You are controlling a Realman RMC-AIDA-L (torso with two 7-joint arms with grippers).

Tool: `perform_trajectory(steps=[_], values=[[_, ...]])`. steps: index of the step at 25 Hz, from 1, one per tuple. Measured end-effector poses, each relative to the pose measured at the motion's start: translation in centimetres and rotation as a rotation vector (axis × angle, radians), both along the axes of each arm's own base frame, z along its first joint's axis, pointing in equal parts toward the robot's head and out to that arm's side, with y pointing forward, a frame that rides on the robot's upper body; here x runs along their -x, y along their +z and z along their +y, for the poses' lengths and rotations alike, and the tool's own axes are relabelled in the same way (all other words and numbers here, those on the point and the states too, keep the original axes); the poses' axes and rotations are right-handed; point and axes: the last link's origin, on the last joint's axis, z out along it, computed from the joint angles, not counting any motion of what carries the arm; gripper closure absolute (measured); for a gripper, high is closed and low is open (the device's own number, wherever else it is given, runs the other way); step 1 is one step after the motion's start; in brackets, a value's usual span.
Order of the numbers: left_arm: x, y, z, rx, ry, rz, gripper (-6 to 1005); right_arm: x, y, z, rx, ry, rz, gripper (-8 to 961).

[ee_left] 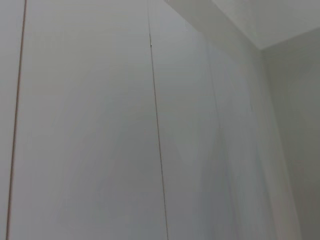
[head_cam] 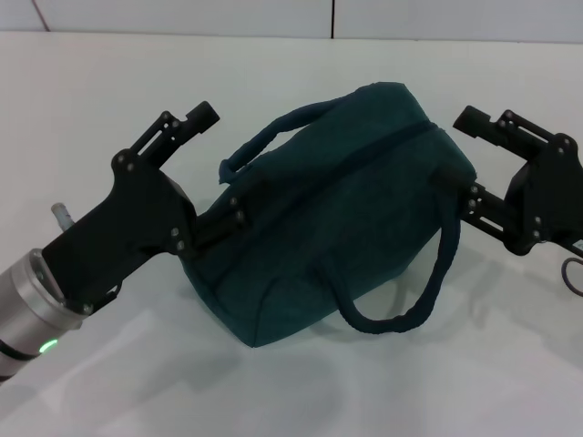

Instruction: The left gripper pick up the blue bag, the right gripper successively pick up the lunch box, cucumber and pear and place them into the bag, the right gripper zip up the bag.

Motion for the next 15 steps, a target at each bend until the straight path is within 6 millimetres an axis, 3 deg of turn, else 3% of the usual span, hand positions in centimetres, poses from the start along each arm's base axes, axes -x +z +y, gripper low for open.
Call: perform_trajectory(steps=[15], values=[[0.09,0.16,-0.09,-0.011,0.007,-0.009,167,-0.19,0.09,-0.06,-0.014,-0.002,-0.004,352]])
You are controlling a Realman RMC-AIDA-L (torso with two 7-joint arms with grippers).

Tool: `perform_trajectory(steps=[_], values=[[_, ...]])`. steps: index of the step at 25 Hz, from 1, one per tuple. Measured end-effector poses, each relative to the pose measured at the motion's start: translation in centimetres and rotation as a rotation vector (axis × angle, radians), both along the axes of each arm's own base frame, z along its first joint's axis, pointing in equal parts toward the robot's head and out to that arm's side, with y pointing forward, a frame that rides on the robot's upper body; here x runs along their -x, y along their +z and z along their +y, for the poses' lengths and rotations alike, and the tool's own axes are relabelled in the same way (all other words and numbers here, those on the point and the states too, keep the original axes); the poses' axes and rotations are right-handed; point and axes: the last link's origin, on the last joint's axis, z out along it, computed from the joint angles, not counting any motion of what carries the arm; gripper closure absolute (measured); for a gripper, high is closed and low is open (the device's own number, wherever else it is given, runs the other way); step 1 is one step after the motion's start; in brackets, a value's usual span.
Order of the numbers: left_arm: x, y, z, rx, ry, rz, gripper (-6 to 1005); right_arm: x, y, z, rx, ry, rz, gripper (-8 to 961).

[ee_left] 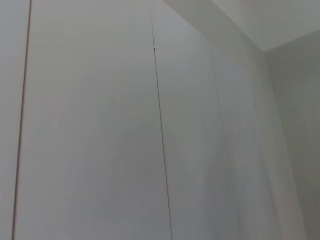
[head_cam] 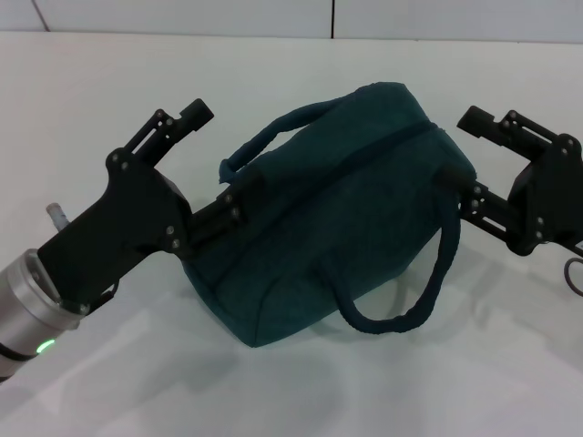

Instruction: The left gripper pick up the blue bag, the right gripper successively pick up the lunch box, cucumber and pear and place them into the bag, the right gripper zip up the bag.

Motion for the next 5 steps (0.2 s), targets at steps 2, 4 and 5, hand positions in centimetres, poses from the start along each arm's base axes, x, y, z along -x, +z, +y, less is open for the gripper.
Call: perform_trajectory(steps=[2,4,5], values=[[0.01,0.01,-0.01,0.000,0.000,0.000,167,-0.01,-0.04,-0.02,-0.005,0.002,-0.002,352],[0.00,0.01,0.01,0.000,0.000,0.000,167,-0.09,-0.08,-0.06,-0.007,0.000,-0.004,352],[-0.01,0.01,0.01,-0.001,0.000,0.000,167,-0.12,-0.10,-0.08,-0.007,-0.001,-0.004,352]])
